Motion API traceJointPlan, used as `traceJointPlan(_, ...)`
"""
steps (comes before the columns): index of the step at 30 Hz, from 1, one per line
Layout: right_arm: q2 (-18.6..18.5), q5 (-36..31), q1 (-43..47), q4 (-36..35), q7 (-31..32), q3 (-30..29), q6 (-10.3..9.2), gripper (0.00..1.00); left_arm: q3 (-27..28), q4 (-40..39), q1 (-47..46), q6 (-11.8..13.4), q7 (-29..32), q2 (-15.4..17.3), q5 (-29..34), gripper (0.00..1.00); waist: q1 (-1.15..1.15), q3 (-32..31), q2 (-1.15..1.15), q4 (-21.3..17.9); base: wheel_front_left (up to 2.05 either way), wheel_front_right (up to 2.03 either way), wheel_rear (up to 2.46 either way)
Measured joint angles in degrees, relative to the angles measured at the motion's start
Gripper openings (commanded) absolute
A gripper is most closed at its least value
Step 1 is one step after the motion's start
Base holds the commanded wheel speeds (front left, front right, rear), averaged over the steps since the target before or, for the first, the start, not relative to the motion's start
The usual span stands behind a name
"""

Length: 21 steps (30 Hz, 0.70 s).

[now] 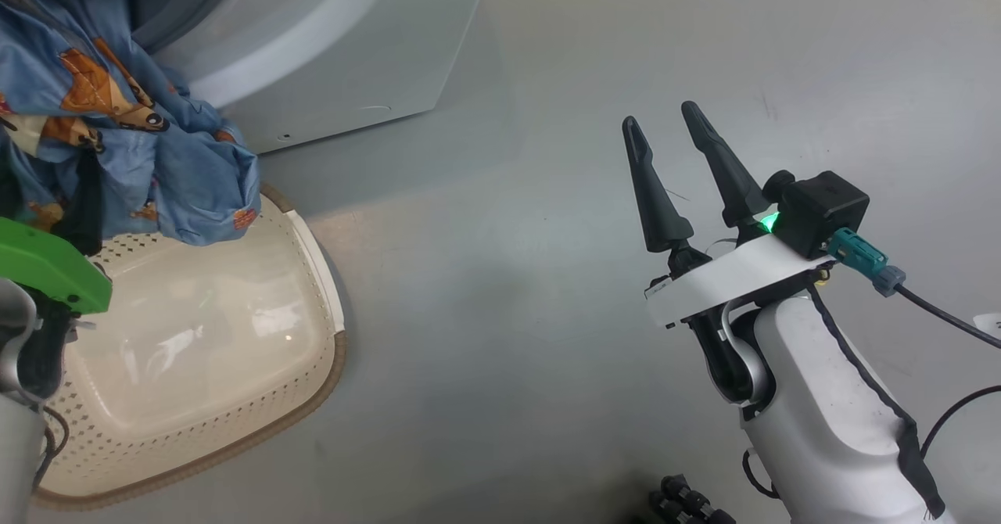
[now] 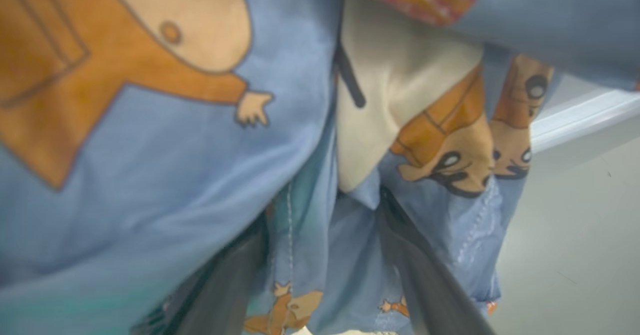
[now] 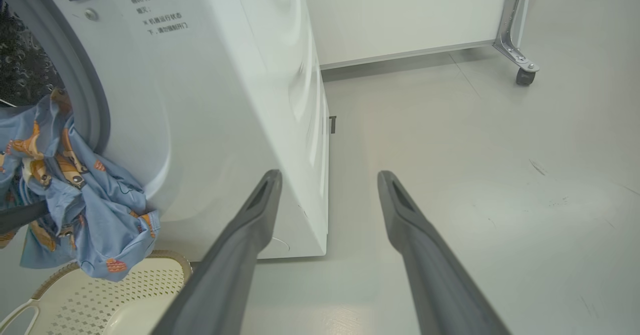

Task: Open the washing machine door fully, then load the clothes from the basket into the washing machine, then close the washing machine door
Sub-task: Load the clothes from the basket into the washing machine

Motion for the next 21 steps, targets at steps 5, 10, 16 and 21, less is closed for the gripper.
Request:
traceJointPlan(5,0.05,0.53,-0.77,-0.33,0.00,0.67,-0.52,1.00,-0.05,3.13,-2.82,0.00,1.78,-0.27,-1.93,1.00,0.00,0.85,0.00,-0.85,0.00,0.00,0.00)
traceJointPlan(10,0.09,0.69,-0.89,-0.46,0.00,0.75,-0.96,1.00,0.07,6.04,-5.19,0.00,2.41,-2.35,-3.58,1.00,0.00,1.33,0.00,-1.44,0.00,0.00,0.00)
traceJointPlan(16,0.09,0.94,-0.90,-0.66,0.00,0.73,-1.46,1.00,0.73,7.56,-7.56,0.00,1.53,-2.85,-3.85,0.00,0.00,1.40,0.00,-1.67,0.00,0.00,0.00)
traceJointPlan(21,0.09,0.94,-0.90,-0.66,0.00,0.66,-1.53,1.00,-0.49,8.14,-7.93,0.00,0.57,-3.13,-4.08,0.00,0.00,1.35,0.00,-1.50,0.00,0.00,0.00)
